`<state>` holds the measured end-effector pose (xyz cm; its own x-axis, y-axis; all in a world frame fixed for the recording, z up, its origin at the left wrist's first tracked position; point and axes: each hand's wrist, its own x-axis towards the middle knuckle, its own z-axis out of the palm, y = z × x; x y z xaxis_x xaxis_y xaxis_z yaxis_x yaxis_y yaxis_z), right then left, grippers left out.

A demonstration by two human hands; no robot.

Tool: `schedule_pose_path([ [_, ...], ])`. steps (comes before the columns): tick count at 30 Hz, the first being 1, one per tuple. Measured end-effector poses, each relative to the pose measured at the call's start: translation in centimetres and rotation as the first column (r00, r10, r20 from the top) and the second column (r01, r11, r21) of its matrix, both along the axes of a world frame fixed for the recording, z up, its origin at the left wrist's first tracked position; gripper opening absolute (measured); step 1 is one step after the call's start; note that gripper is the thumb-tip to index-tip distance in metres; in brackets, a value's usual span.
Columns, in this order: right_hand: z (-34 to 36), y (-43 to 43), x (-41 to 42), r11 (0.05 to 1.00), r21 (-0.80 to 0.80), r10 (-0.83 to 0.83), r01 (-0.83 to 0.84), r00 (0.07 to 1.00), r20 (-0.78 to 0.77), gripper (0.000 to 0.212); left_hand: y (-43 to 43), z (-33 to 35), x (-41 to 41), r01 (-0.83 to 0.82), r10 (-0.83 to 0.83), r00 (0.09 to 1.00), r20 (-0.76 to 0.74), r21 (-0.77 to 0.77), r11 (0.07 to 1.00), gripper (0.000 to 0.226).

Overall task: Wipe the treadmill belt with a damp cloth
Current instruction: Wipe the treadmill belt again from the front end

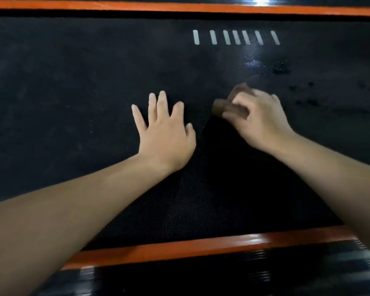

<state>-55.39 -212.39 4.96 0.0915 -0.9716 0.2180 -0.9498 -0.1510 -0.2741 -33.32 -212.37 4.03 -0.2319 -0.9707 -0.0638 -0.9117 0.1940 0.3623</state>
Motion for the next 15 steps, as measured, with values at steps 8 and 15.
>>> schedule_pose_path([
  [8, 0.4, -3.2, -0.4, 0.996, 0.057, -0.067, 0.062, 0.994, 0.089, 0.021, -5.0, -0.5, -2.1, -0.090, 0.091, 0.995, -0.050, 0.020, 0.996, 0.052],
  [15, 0.8, -13.2, -3.2, 0.991, 0.004, -0.137, 0.137, 0.987, 0.088, 0.021, -5.3, -2.4, -3.0, -0.154, 0.160, 0.986, 0.049, -0.105, 0.982, 0.068],
])
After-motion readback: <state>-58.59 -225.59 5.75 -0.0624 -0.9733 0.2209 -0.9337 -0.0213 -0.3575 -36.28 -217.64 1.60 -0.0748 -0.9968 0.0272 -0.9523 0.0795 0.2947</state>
